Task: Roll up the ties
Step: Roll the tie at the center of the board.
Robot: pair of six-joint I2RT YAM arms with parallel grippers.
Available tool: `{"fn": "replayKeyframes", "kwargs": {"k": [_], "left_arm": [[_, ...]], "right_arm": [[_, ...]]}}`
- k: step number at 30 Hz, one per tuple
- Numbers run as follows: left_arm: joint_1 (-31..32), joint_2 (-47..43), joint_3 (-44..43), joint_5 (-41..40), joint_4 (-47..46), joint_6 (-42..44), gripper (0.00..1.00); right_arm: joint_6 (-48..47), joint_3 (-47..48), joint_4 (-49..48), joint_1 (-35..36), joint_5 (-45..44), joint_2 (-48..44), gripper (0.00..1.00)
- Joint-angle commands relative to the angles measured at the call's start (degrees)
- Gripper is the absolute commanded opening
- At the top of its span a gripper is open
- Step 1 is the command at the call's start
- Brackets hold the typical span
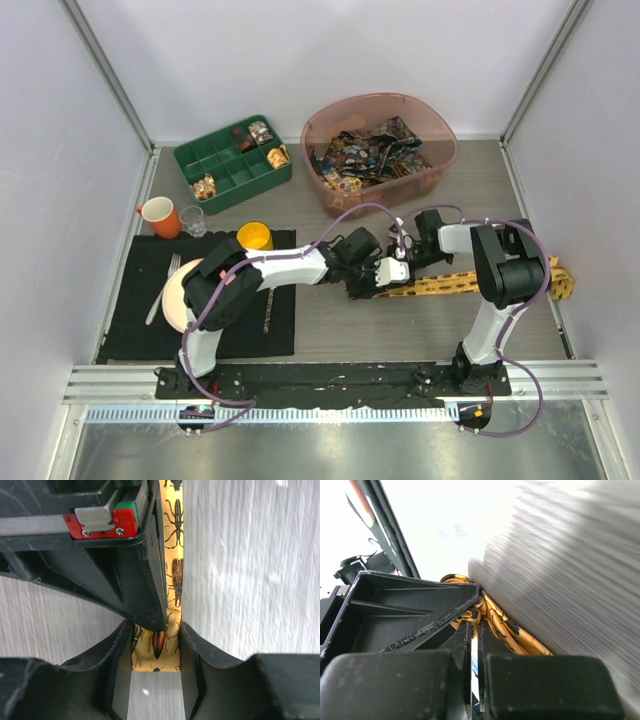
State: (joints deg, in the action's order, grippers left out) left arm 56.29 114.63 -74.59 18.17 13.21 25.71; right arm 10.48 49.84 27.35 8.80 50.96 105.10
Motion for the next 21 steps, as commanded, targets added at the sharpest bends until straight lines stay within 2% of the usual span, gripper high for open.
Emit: {"fn": "replayKeyframes", "kwargs": {"k": [1, 3, 4, 5, 8, 14, 16, 21], "left_arm": [[-0.3, -2.2, 6.5, -4.5, 11.6, 1.2, 0.32], [-0.5, -2.6, 8.2, -5.0, 11.8, 0.7, 0.34], [-0.6, -2.9, 8.6, -5.1, 11.7, 0.7, 0.39], [-0.9, -3.2, 9.0, -4.7, 11.0, 0.0, 0.52], [-2.8, -4.1, 10.8, -3.0, 8.0, -1.2, 0.64], [-6.1, -5.5, 13.1, 2.9, 1.2, -1.9, 0.69], [-6.6, -7.0, 14.9, 6.2, -3.9, -2.8, 0.7], [-6.5, -10.3, 16.4, 8.5, -10.7, -3.7, 0.74]], "right_arm": [[3.2, -2.7, -11.8, 2.7, -2.5, -1.2, 0.01], [3.9, -3.5, -12.8, 3.7, -3.1, -1.1, 0.01], [4.1, -3.5, -13.1, 3.6, -3.2, -0.5, 0.01], [3.8, -3.6, -13.0, 3.7, -3.5, -0.1, 0.01], [1.5, -3.0, -10.5, 3.7, -5.3, 1.9, 0.01], [-1.1, -3.8, -7.8, 3.5, -8.8, 1.2, 0.01], [-1.5, -3.7, -7.8, 3.2, -8.9, 1.4, 0.01], [-2.0, -2.3, -7.9, 3.1, -8.1, 2.5, 0.01]]}}
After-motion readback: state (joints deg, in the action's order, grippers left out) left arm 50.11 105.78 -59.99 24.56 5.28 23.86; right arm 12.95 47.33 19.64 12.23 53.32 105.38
